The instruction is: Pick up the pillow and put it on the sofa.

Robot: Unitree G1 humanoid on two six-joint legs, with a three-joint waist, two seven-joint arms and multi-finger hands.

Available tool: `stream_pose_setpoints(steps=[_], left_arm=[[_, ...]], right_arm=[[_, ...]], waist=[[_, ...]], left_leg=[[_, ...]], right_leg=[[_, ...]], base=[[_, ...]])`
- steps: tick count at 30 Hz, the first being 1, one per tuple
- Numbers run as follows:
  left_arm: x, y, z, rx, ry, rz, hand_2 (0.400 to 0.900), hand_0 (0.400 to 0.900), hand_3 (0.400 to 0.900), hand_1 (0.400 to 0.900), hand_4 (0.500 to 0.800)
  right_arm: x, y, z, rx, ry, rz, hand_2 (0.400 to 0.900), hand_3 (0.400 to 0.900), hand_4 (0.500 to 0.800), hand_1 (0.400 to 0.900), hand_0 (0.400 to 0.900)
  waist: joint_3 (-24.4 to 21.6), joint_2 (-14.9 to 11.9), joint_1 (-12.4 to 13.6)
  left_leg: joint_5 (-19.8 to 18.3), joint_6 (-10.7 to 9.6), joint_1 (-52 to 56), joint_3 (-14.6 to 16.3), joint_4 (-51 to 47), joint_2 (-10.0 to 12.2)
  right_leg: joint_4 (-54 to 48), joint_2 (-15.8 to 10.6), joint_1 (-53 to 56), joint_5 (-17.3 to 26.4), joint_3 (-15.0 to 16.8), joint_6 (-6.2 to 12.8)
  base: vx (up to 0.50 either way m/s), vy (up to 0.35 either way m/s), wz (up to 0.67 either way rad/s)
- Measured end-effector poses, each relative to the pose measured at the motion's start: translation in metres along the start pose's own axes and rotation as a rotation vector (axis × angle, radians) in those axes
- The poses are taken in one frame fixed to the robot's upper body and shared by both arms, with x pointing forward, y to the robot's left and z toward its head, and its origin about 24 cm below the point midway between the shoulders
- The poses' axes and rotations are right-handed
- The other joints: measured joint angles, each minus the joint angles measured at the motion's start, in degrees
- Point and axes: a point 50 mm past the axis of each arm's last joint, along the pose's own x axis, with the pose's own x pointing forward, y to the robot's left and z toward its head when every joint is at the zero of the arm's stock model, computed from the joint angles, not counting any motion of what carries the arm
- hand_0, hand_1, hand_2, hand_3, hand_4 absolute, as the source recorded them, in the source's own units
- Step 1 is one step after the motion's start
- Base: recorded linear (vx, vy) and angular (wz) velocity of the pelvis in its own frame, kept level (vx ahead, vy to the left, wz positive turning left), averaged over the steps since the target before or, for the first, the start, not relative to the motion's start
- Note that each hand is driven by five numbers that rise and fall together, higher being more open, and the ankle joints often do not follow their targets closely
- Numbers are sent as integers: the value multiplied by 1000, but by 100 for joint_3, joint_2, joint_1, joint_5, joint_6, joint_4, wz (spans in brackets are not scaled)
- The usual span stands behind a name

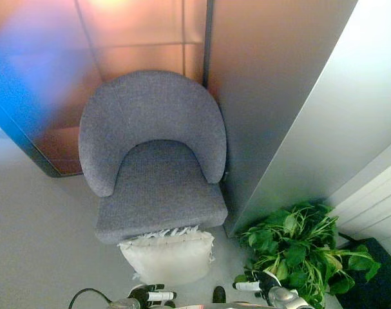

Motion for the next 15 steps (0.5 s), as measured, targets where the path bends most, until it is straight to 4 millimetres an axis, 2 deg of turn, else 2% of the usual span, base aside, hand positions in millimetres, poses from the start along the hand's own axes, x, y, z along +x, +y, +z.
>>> stream_pose_setpoints(steps=[6, 10, 15], left_arm=[[0, 12, 38, 22, -53, 48, 900, 900, 900, 900, 800], [-2, 20, 63, 12, -107, 95, 900, 900, 900, 900, 800], [-9, 22, 110, 10, -228, 113, 900, 900, 900, 900, 800]], right_arm=[[2, -22, 85, -82, -237, -104, 900, 900, 800, 900, 900], [-9, -28, 155, -135, -432, -152, 900, 900, 800, 900, 900], [-29, -37, 215, -140, -574, -197, 900, 900, 800, 900, 900]], waist=[[659, -100, 130], [1155, -229, 142], [1743, -275, 238]], left_leg=[[114, -16, -595, -94, 165, -44], [153, -39, -1127, -166, 353, -50], [170, -46, -1637, -258, 566, -74]], right_leg=[[22, 8, -499, 195, -83, -74], [25, -11, -909, 313, -148, -86], [44, -48, -1280, 392, -247, -81]], base=[[-88, -83, 15], [-65, -27, 11], [-75, 4, 12]])
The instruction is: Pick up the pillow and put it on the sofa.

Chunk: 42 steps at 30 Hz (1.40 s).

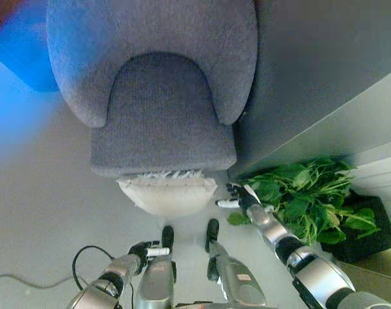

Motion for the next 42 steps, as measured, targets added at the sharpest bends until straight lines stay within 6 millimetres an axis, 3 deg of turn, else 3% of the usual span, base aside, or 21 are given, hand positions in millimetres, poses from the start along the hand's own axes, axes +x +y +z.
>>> stream_pose_setpoints(steps=[7, 12, 19, 24, 33, 34, 35, 36, 42], left_arm=[[0, -2, 51, 11, -136, 26, 900, 900, 900, 900, 800], [-1, -9, 74, 61, -216, 27, 900, 900, 900, 900, 800], [-9, -26, 120, 22, -373, -6, 900, 900, 900, 900, 800], [-12, -33, 137, 2, -417, -35, 900, 900, 900, 900, 800], [-14, -37, 143, -10, -435, -58, 900, 900, 900, 900, 800], [-14, -37, 144, -10, -436, -58, 900, 900, 900, 900, 800], [-14, -38, 144, -18, -437, -61, 900, 900, 900, 900, 800], [-15, -37, 145, -28, -440, -63, 900, 900, 900, 900, 800], [-16, -38, 151, -33, -455, -74, 900, 900, 900, 900, 800]], right_arm=[[8, -15, 48, -14, -93, -38, 900, 900, 800, 900, 900], [9, -31, 68, -39, -149, -86, 900, 900, 800, 900, 900], [5, -59, 112, -122, -253, -157, 900, 900, 800, 900, 900], [3, -67, 139, -148, -305, -182, 900, 900, 800, 900, 900], [1, -75, 152, -180, -315, -187, 900, 900, 800, 900, 900], [1, -75, 152, -181, -315, -186, 847, 847, 768, 847, 847], [1, -75, 152, -183, -312, -183, 525, 525, 575, 525, 525], [1, -75, 151, -185, -307, -182, 400, 400, 500, 400, 400], [1, -78, 150, -211, -300, -178, 400, 400, 500, 400, 400]], waist=[[435, -17, 5], [439, -19, -10], [452, -4, -64], [468, 22, -144], [503, 132, -141], [504, 134, -140], [504, 135, -140], [504, 136, -140], [512, 183, -123]], left_leg=[[11, 9, -791, -139, 291, -36], [26, 32, -1322, -120, 443, -76], [97, 96, -2570, -129, 826, -135], [132, 109, -2979, -125, 931, -143], [187, 87, -3114, -109, 860, -132], [188, 87, -3114, -109, 856, -132], [192, 86, -3114, -103, 847, -131], [192, 86, -3113, -101, 844, -131], [209, 86, -3110, -102, 845, -134]], right_leg=[[120, -54, -640, 46, 0, -43], [304, -118, -1188, 47, 21, -44], [613, -205, -2387, 129, 50, -16], [669, -229, -2761, 169, 35, -17], [689, -250, -2955, 171, 58, -21], [689, -249, -2958, 171, 61, -20], [689, -247, -2968, 171, 63, -21], [689, -246, -2970, 171, 64, -21], [710, -250, -2975, 173, 65, -23]], base=[[-77, 58, 6], [-47, 94, 1], [-42, 86, 6], [-33, 57, 6], [-15, 51, -1], [6, 34, -2], [0, 0, 0], [0, 0, 0], [0, 0, 0]])
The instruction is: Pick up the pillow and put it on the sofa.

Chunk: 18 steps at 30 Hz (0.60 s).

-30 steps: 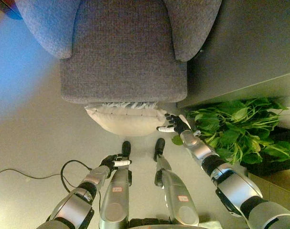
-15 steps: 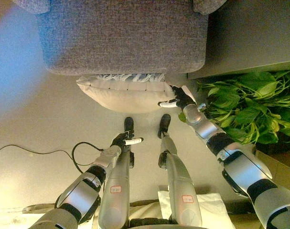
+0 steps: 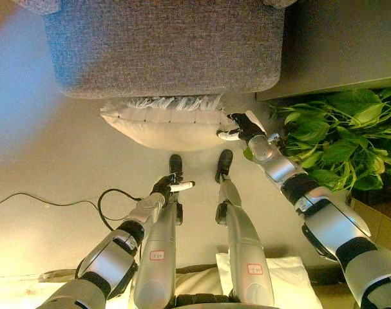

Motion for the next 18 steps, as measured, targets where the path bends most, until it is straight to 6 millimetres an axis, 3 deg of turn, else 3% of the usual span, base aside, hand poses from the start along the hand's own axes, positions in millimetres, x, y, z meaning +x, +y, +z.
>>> stream_pose_setpoints(steps=[7, 18], left_arm=[[0, -1, 3, -7, -6, -6, 900, 900, 900, 900, 800], [-1, 1, -2, -11, 5, -2, 900, 900, 900, 900, 800]], right_arm=[[0, 2, 0, 0, 6, 7, 400, 400, 500, 400, 400], [-5, 17, -18, -21, 36, 75, 400, 400, 500, 400, 400]], waist=[[13, 105, 16], [14, 103, 5]], left_leg=[[36, -5, 18, 1, -2, -3], [53, 0, 700, 69, -90, -31]], right_leg=[[29, -3, 3, 20, 0, -26], [47, 25, 607, 29, 53, -36]], base=[[-2, 0, 0], [-25, 5, -8]])
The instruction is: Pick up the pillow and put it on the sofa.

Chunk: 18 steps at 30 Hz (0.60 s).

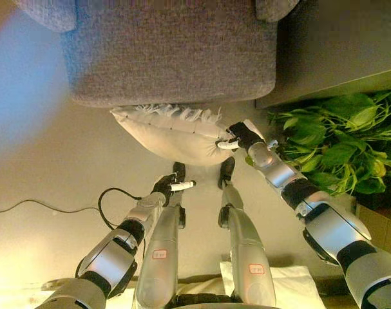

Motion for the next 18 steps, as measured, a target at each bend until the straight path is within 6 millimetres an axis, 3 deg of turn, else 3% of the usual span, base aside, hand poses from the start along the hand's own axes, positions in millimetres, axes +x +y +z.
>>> stream_pose_setpoints(steps=[9, 18], left_arm=[[-10, 10, -40, -78, 110, 28, 900, 900, 900, 900, 800], [-29, 20, -83, -140, 229, 58, 900, 900, 900, 900, 800]], right_arm=[[-17, 20, -28, -29, -3, 109, 400, 400, 500, 400, 400], [-35, 11, -17, -114, -115, 197, 400, 400, 500, 400, 400]], waist=[[-5, -9, -32], [-97, -87, -45]], left_leg=[[16, -30, 1564, 79, -464, 53], [86, -112, 2874, 144, -1110, 152]], right_leg=[[-272, 31, 1433, -55, 51, 64], [-686, 193, 2598, -100, 81, 29]], base=[[51, -55, -2], [167, -61, -5]])
